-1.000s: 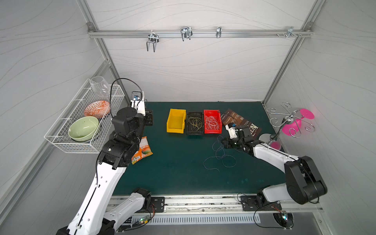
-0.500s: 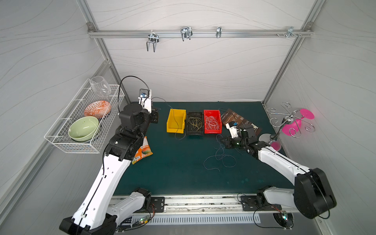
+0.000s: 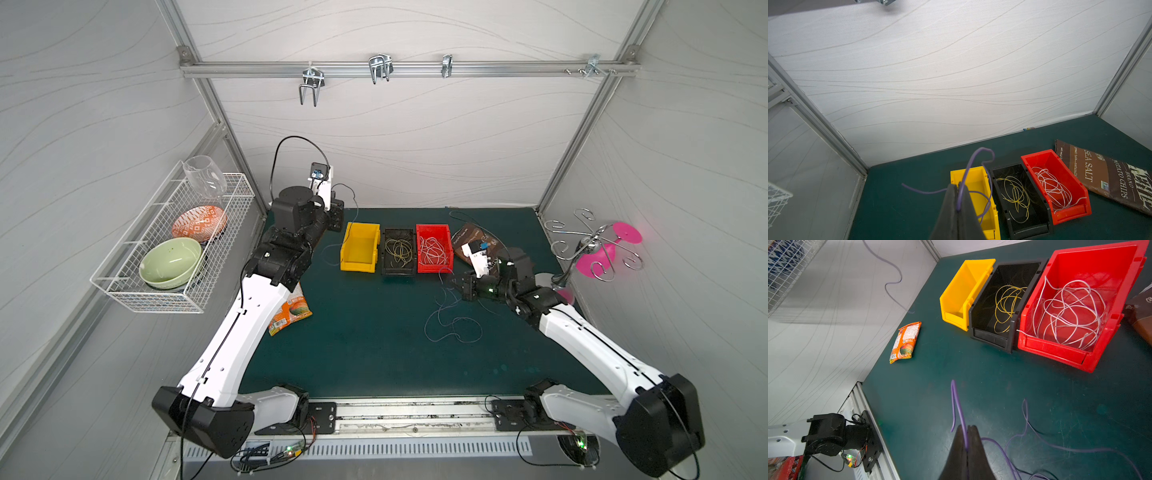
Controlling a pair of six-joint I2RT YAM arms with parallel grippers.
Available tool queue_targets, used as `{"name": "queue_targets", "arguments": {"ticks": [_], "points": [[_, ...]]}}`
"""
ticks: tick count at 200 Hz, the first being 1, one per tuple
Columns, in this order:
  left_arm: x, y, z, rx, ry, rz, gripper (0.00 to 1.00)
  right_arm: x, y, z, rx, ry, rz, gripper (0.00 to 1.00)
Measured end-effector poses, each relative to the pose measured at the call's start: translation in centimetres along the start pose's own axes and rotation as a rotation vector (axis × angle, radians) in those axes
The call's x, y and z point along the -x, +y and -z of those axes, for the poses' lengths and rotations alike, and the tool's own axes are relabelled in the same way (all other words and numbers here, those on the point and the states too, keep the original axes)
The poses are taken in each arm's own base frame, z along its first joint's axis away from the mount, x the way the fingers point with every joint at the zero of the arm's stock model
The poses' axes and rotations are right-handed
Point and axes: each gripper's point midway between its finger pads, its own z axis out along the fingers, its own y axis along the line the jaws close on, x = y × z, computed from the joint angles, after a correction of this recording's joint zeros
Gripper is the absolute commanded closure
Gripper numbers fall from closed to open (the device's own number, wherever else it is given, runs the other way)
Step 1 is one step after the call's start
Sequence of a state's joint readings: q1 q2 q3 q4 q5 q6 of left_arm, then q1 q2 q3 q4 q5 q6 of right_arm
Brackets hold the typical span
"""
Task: Untangle and sort cables by color
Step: Place the cable in the bin.
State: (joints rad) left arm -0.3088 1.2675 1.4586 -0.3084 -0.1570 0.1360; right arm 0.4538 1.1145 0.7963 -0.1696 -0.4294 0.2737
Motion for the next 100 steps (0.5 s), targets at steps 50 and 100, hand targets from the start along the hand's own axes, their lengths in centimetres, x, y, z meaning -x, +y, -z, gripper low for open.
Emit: {"name": "queue_targets", "arguments": {"ticks": [50, 100], "points": [[2.0, 0.3, -2.1, 0.015, -0.037, -0.018, 1.0, -0.5, 0.3, 0.4, -0.003, 0.016, -0.016, 1.0], [3.1, -0.1, -4.4, -0.007, -0.059, -0.041, 1.0, -0.6, 0.3, 0.8, -0.011, 0.017, -0.023, 1.0]]}}
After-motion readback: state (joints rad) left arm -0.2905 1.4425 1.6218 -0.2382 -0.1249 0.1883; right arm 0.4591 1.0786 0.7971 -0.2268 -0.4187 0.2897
